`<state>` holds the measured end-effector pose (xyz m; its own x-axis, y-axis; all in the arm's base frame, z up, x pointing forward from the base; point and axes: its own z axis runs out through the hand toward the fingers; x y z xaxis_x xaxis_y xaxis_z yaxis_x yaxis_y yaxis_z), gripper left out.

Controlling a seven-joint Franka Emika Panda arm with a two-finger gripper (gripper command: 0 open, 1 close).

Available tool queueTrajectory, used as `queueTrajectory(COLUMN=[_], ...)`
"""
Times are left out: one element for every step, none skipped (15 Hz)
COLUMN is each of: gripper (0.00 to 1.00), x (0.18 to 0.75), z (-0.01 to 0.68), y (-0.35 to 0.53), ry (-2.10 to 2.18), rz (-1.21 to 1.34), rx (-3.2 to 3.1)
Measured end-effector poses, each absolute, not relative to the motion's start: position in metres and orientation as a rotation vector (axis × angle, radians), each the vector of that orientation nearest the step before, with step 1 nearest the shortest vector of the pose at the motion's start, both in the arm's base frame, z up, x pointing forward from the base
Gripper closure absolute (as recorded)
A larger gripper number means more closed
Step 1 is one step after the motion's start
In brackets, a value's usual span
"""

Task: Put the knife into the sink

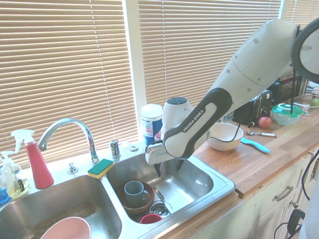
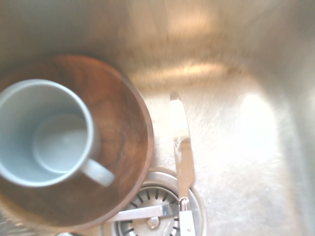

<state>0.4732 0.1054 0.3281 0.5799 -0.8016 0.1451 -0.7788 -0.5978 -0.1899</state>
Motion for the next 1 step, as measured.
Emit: queueTrajectory(gripper=[0.00], x=[0.4688], z=[0.3411], y=[0.1038], ry=[1.355], rz=[-0.341], rx=[-2.693])
